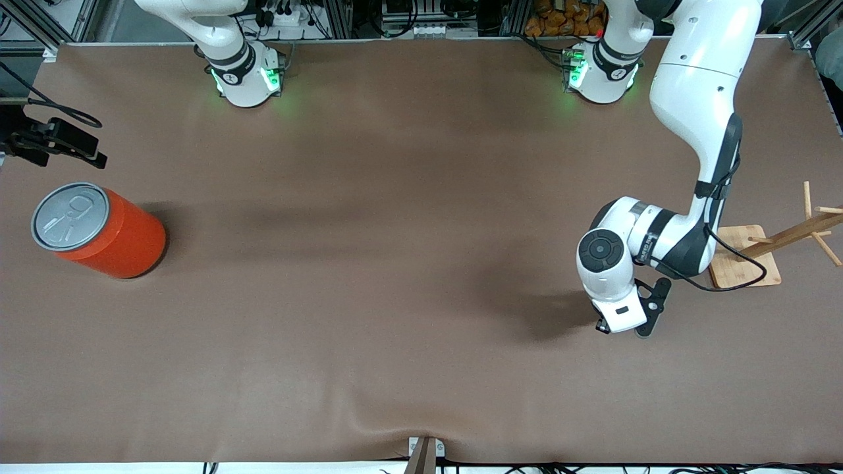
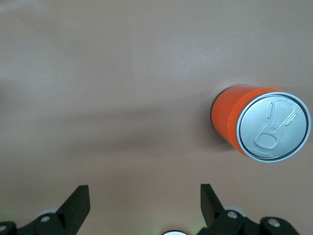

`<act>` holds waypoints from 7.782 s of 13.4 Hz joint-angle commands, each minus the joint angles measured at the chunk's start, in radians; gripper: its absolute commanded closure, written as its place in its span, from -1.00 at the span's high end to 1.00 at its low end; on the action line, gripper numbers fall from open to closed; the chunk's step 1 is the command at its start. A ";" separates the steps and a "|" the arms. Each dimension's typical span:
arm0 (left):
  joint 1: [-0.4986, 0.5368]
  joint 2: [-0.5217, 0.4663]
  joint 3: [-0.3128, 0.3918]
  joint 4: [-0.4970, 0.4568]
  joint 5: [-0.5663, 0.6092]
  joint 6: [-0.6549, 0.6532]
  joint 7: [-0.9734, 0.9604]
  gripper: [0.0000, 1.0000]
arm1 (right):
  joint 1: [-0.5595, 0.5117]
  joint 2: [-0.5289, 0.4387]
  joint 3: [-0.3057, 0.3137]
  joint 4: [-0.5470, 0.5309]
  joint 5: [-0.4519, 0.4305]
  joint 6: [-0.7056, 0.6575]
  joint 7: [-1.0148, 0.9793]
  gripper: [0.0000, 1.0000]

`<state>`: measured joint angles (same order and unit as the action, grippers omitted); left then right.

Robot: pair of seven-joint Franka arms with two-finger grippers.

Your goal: Flip cup

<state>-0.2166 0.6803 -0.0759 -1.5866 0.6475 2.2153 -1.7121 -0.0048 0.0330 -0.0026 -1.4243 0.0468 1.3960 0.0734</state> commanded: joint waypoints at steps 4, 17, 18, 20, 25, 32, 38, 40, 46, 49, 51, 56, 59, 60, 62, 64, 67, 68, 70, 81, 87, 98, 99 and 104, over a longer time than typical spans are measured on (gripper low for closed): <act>-0.015 0.013 0.002 -0.015 0.027 -0.002 -0.030 -1.00 | 0.009 0.005 -0.007 0.013 0.016 -0.003 -0.010 1.00; 0.016 -0.102 -0.007 -0.001 -0.071 -0.120 0.294 1.00 | 0.008 0.004 -0.005 0.013 0.016 -0.005 -0.014 1.00; 0.016 -0.119 -0.007 0.000 -0.095 -0.135 0.343 1.00 | 0.008 0.004 -0.007 0.013 0.016 -0.003 -0.014 1.00; 0.022 -0.143 -0.007 -0.001 -0.135 -0.155 0.435 1.00 | 0.009 0.004 -0.005 0.013 0.016 -0.002 -0.014 1.00; 0.062 -0.192 -0.008 -0.012 -0.183 -0.209 0.682 1.00 | 0.008 0.002 -0.007 0.010 0.016 0.001 -0.047 1.00; 0.105 -0.303 -0.013 -0.116 -0.235 -0.246 0.925 1.00 | 0.008 0.002 -0.007 0.005 0.016 0.003 -0.063 1.00; 0.158 -0.386 -0.013 -0.214 -0.331 -0.243 1.216 1.00 | 0.008 0.001 -0.007 0.005 0.016 0.003 -0.063 1.00; 0.190 -0.410 -0.013 -0.239 -0.379 -0.243 1.354 1.00 | 0.006 0.001 -0.007 0.005 0.016 0.003 -0.063 1.00; 0.269 -0.576 -0.015 -0.378 -0.562 -0.246 1.645 1.00 | 0.005 0.001 -0.007 0.002 0.016 0.005 -0.061 1.00; 0.269 -0.600 -0.053 -0.356 -0.563 -0.263 1.642 1.00 | 0.003 0.001 -0.007 0.002 0.016 0.005 -0.063 1.00; 0.267 -0.596 -0.054 -0.252 -0.562 -0.340 1.655 1.00 | 0.002 0.001 -0.007 -0.001 0.016 0.003 -0.063 1.00; 0.273 -0.588 -0.053 -0.047 -0.563 -0.542 1.663 1.00 | 0.002 -0.022 -0.007 -0.048 0.018 0.029 -0.063 1.00; 0.273 -0.643 -0.051 -0.035 -0.566 -0.585 1.665 1.00 | 0.003 -0.028 -0.007 -0.056 0.018 0.032 -0.063 1.00; 0.272 -0.643 -0.056 -0.018 -0.568 -0.594 1.663 1.00 | 0.002 -0.031 -0.007 -0.065 0.018 0.037 -0.063 1.00; 0.264 -0.642 -0.053 0.025 -0.568 -0.625 1.663 1.00 | 0.002 -0.047 -0.008 -0.087 0.019 0.052 -0.063 1.00; 0.212 -0.650 -0.021 0.030 -0.568 -0.638 1.663 1.00 | 0.002 -0.071 -0.008 -0.123 0.019 0.075 -0.063 1.00; 0.157 -0.668 0.018 0.053 -0.569 -0.678 1.665 1.00 | 0.003 -0.077 -0.008 -0.131 0.019 0.083 -0.063 1.00; 0.151 -0.670 0.018 0.057 -0.569 -0.698 1.675 1.00 | 0.005 -0.079 -0.008 -0.131 0.019 0.083 -0.063 1.00; 0.145 -0.695 0.022 0.054 -0.577 -0.718 1.707 1.00 | 0.006 -0.077 -0.008 -0.131 0.019 0.083 -0.063 1.00; 0.215 -0.745 0.013 0.042 -0.710 -0.709 1.740 1.00 | 0.006 -0.076 -0.008 -0.128 0.021 0.084 -0.063 1.00; 0.212 -0.725 -0.028 0.043 -0.609 -0.730 1.704 1.00 | 0.008 -0.076 -0.007 -0.127 0.021 0.086 -0.063 1.00; 0.220 -0.709 -0.019 0.047 -0.646 -0.738 1.682 1.00 | 0.009 -0.076 -0.005 -0.127 0.021 0.086 -0.063 1.00; 0.224 -0.709 -0.019 0.047 -0.646 -0.738 1.669 1.00 | 0.008 -0.076 -0.005 -0.127 0.021 0.086 -0.063 1.00; 0.233 -0.709 -0.019 0.047 -0.644 -0.738 1.657 1.00 | 0.008 -0.076 -0.005 -0.127 0.021 0.083 -0.061 1.00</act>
<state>0.0061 -0.0265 -0.0898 -1.5468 0.0127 1.4884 -0.0419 -0.0023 -0.0167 -0.0028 -1.5265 0.0529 1.4733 0.0203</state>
